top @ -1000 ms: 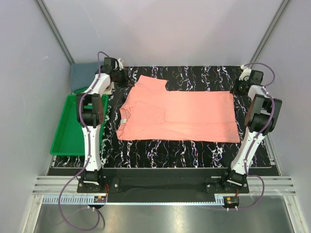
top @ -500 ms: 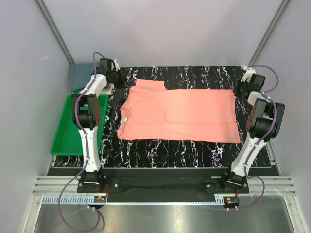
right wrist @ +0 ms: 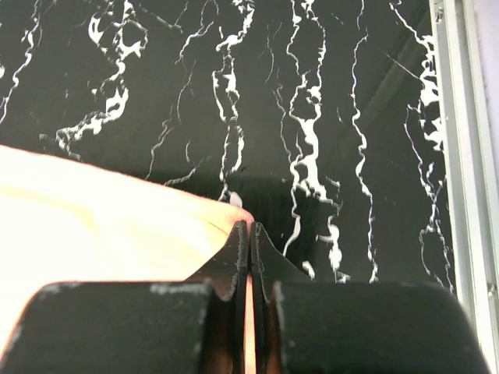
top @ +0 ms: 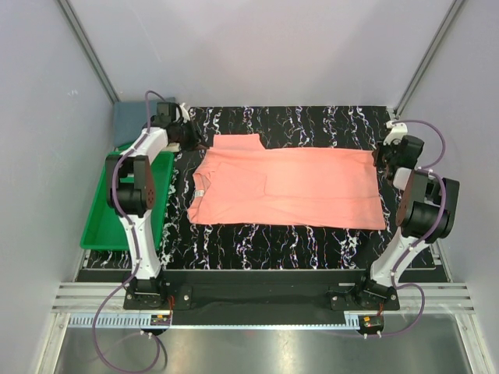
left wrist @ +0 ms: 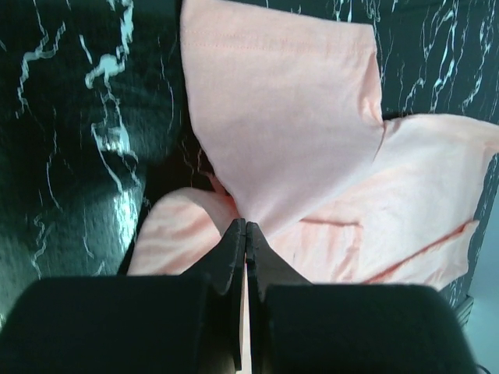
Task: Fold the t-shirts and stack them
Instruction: Fold the tshirt
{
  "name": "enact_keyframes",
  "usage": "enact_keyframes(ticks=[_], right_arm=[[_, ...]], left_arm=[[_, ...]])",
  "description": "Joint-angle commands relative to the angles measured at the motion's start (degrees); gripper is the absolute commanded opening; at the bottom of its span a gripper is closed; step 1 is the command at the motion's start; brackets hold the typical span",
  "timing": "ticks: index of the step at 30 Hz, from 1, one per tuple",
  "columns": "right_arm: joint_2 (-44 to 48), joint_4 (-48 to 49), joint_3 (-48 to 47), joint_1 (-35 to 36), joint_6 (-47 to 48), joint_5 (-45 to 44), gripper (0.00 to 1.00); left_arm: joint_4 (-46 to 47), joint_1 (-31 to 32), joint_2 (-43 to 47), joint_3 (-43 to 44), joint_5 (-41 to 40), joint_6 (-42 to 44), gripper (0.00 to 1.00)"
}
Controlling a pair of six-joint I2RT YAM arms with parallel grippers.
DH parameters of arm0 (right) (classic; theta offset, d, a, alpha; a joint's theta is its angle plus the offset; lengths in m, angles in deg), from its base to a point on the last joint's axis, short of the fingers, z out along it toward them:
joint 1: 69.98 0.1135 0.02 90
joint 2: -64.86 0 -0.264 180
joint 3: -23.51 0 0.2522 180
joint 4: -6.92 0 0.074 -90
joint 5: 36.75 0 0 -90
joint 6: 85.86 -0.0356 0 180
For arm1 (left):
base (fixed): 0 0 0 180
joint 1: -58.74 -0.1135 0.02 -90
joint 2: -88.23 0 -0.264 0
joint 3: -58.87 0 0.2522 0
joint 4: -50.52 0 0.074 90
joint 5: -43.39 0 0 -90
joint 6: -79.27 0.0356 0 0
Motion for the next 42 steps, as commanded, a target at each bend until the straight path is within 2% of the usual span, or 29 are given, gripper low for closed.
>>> enact_keyframes(ticks=[1,6,20,26,30,36,42], right_arm=[[5.0,9.3,2.6,0.3,3.0,-0.9,0.00],[5.7,5.6,1.7,0.3,3.0,-8.2,0.00],[11.8,2.5,7.7,0.3,-2.2,-12.5,0.00],[14.9,-5.7,7.1,0.4,-1.3,-14.1,0.00],[15.0,-15.2,4.6,0.5,-0.6,-13.1,0.02],[17.3,-19.2,6.7,0.6,-0.3,-13.3,0.04],[16.0,-24.8,5.2,0.7,-1.3,-14.3,0.03]], left_arm=[[4.0,-0.4,6.7,-3.9,0.3,1.1,0.00],[4.1,-0.4,10.0,-7.5,-0.6,1.7,0.00],[3.1,-0.3,18.5,-19.3,-2.4,2.3,0.00],[2.6,-0.2,20.0,-24.1,-1.7,1.2,0.00],[1.7,0.5,20.6,-24.9,-1.4,0.9,0.00],[-0.3,2.3,20.8,-26.4,-2.2,1.0,0.00],[-3.2,3.6,22.5,-27.9,-6.7,0.9,0.00]])
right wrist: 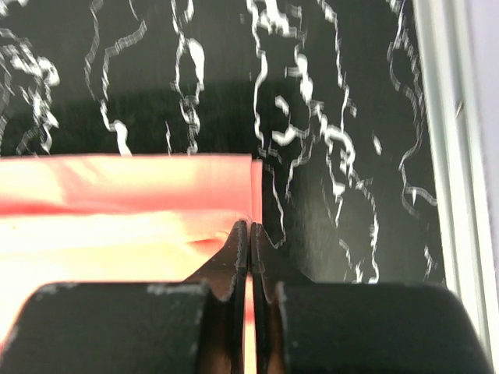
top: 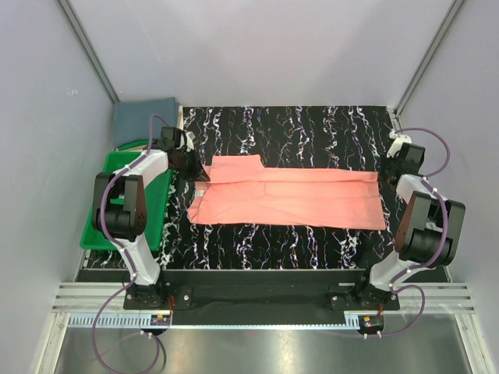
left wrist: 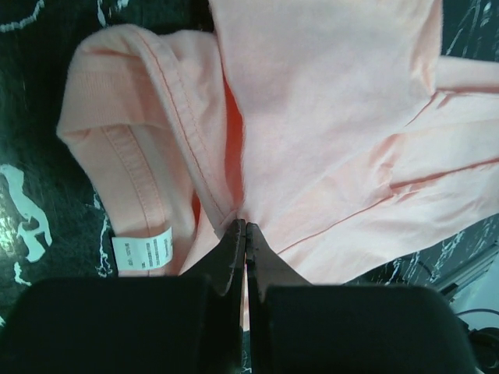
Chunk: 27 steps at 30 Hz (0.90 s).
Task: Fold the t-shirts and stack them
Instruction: Fold the tshirt
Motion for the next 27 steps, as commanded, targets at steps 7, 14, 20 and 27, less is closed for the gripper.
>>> enact_keyframes(ticks=[7,14,20,27], right_arm=[[2.4,-3.8,-0.8,0.5,-0.9,-2.8,0.02],[2.6,-4.0,0.0,0.5,-0.7,-4.4,0.01],[2.7,-4.4,-0.2,0.5,-0.9,-4.4,0.01],[4.3,-9.5,0.5,0.6,-3.0,-2.2,0.11]], left_arm=[[-2.3,0.3,6.0,-0.7,-7.9,-1.3,0.00],[-3.7,0.3,5.9,-1.2,-11.2,-1.0,0.00],[-3.8,0.3,5.7,-0.9,-10.1,-0.9,0.00],[-4.1,1.3,5.4,-3.2,-10.0,-1.1,0.02]])
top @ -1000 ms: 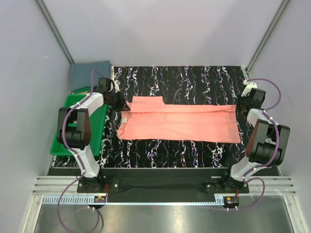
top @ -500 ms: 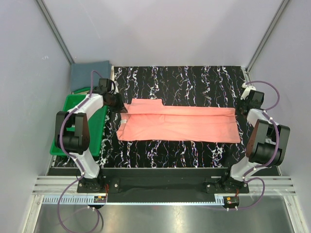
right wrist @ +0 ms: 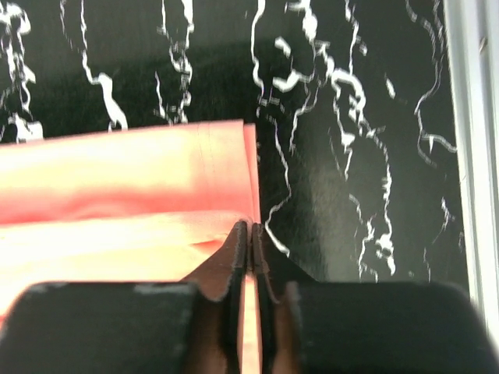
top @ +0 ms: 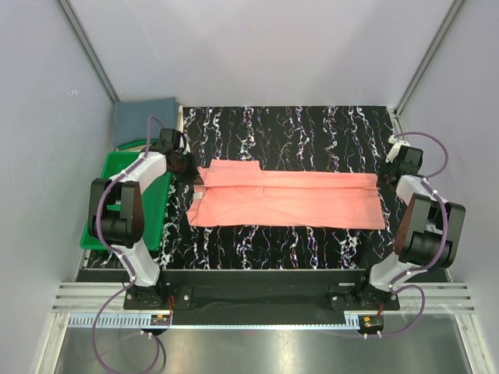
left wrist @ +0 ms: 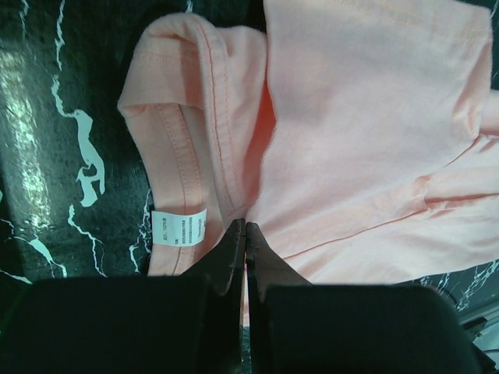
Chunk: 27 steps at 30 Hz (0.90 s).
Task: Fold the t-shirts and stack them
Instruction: Fold the tshirt
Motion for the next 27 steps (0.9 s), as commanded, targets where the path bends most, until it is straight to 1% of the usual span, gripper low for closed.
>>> enact_keyframes(ticks=[1,2,3,4,5,6,7,10,11,13,14,16,17,18,19,20,23,27], right_arm=[[3.3,-3.9,-0.2,0.3,-1.7,-0.5,0.13],[3.2,-5.0,-1.4,0.3,-1.8,-2.2,0.18],[2.9,-7.3,-2.2,0.3,-2.0,-3.4,0.20],[2.4,-8.3,-3.8,0.3,-2.4,-4.8,0.22],[2.1,-9.4,-4.9,0.3,-3.7,-5.5,0.22],[1.8,-11.9,-6.1,0.3,-5.0,-9.1,0.23],[1.1,-13.3,-9.0,0.4,-6.4,-10.1,0.23],[0.4,-18.1,-13.9,0.7,-14.7,-10.4,0.25],[0.2,-19.1,-15.0,0.9,-20.0,-9.6,0.29],[-0.3,-22.6,-18.0,1.7,-25.4,-7.2,0.36],[-0.8,-23.8,-19.0,1.9,-30.7,-3.0,0.36],[-2.3,-25.3,-20.3,2.9,-36.3,0.5,0.32],[-2.9,-25.1,-20.1,3.5,-40.5,5.5,0.30],[-3.6,-23.7,-19.8,4.1,-41.3,7.9,0.29],[-5.5,-23.6,-19.5,6.1,-41.8,9.3,0.24],[-6.6,-23.6,-19.5,7.1,-41.7,10.1,0.23],[-10.4,-24.2,-18.7,11.0,-40.3,10.1,0.20],[-15.3,-24.1,-18.7,13.0,-38.5,11.7,0.18]], left_arm=[[-1.1,1.0,1.6,-1.4,-1.1,-0.1,0.05],[-1.5,1.2,2.2,-1.7,-1.2,-0.2,0.12],[-2.1,1.2,2.6,-1.7,-1.3,-0.2,0.15],[-3.7,1.6,3.0,-1.6,-1.8,-0.1,0.18],[-4.8,1.8,3.8,-1.1,-2.6,0.0,0.25],[-6.7,2.2,4.1,-0.7,-4.1,0.8,0.30],[-7.8,2.2,4.2,-0.1,-4.9,1.4,0.32],[-10.2,2.2,4.5,3.2,-9.2,2.1,0.36],[-10.3,2.2,4.4,4.7,-9.4,2.1,0.39],[-9.9,2.2,3.9,6.7,-6.0,3.2,0.42],[-9.9,2.3,2.6,8.9,-4.6,3.6,0.44],[-9.9,2.3,0.3,12.2,-1.1,4.2,0.48],[-9.9,2.3,-0.5,13.2,-0.7,4.2,0.49],[-9.9,2.3,-1.2,14.0,-0.6,3.7,0.49],[-9.9,2.4,-2.5,15.2,-0.7,3.5,0.49],[-9.9,2.4,-3.0,15.6,-0.7,3.2,0.49],[-9.8,2.4,-5.5,16.8,0.7,2.8,0.49],[-9.9,2.4,-10.7,19.7,1.7,3.4,0.49]])
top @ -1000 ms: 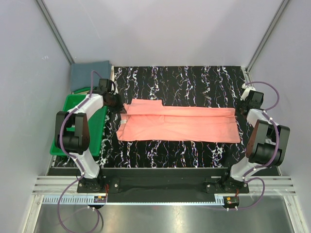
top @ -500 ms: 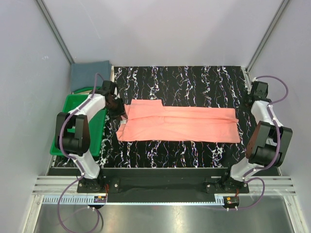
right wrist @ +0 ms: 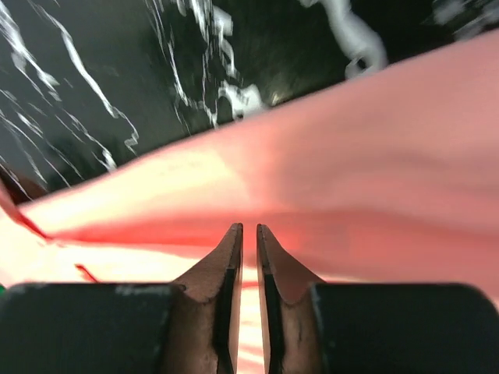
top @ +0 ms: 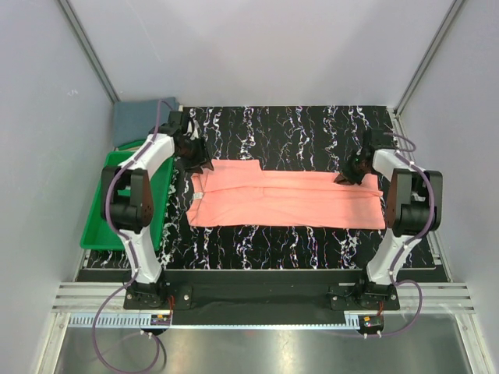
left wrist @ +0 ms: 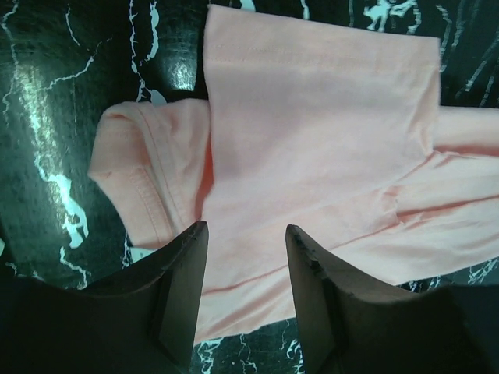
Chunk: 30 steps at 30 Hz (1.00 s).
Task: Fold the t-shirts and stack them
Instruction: Fold the tshirt
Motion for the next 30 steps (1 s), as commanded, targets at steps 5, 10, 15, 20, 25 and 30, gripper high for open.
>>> enact_keyframes(ticks=[5,10,15,20,25,30], right_arm=[[-2.3,-1.4,-2.9,3.2,1.7,6.6,0.21],[-4.3,0.7,-8.0,6.0,3.4,11.0,0.31],[-9.3,2.2,-15.7,12.1,2.4,11.6,0.34],[-11.5,2.3,-19.2,13.8,0.4,12.2,0.34],[-12.0,2.4,-19.4,14.9,1.3,12.1,0.35],[-14.1,3.7,-20.0,15.6,1.4,12.7,0.35]], left_arm=[[0.0,0.2,-7.5,8.4,4.0,1.2,0.49],[0.9,0.3,-12.7,14.3,5.8,4.3,0.53],[0.6,0.2,-18.0,19.4,5.3,4.4,0.53],[0.2,0.2,-21.3,22.0,1.5,4.1,0.53],[0.2,0.1,-24.8,24.6,2.2,4.6,0.52],[0.2,0.2,-26.3,25.4,3.6,5.0,0.48]])
